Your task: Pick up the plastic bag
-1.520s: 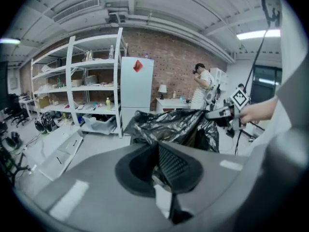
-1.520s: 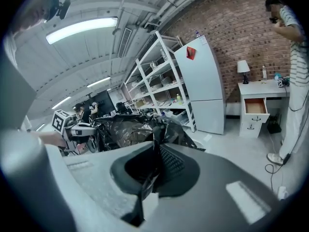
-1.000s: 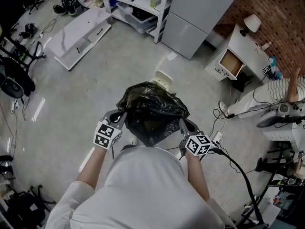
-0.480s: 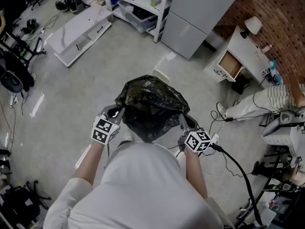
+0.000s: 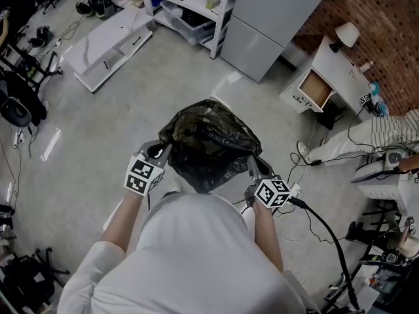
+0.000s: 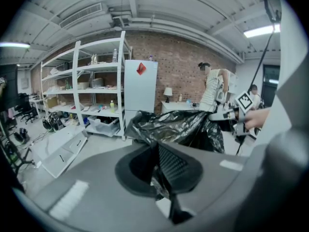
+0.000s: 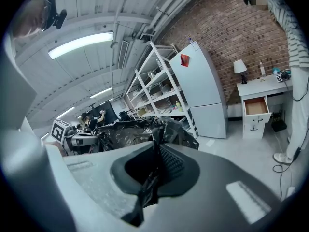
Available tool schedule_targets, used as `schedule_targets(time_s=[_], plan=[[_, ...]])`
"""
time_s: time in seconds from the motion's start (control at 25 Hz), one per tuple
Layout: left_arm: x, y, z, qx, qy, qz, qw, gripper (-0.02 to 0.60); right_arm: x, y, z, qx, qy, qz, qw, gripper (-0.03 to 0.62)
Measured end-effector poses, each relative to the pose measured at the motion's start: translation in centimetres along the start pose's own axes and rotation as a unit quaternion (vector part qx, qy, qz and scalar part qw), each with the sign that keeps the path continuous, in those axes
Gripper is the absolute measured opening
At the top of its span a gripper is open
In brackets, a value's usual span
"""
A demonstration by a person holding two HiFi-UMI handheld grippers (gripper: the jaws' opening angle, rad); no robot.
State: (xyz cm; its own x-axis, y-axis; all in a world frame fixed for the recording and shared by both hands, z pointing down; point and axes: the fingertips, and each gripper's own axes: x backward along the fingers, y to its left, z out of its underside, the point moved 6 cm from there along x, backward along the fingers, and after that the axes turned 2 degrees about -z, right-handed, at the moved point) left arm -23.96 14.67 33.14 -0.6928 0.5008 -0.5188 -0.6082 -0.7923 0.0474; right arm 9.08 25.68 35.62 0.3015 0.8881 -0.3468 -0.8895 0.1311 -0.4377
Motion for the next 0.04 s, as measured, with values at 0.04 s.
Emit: schedule_targets(time_s=[0.04], plan=[[0.02, -0.03, -0.08, -0.001, -0.001, 0.0, 1.0, 0.006, 0.03, 0.01, 0.01, -0.001, -0.001, 0.0, 1.0, 0.002]])
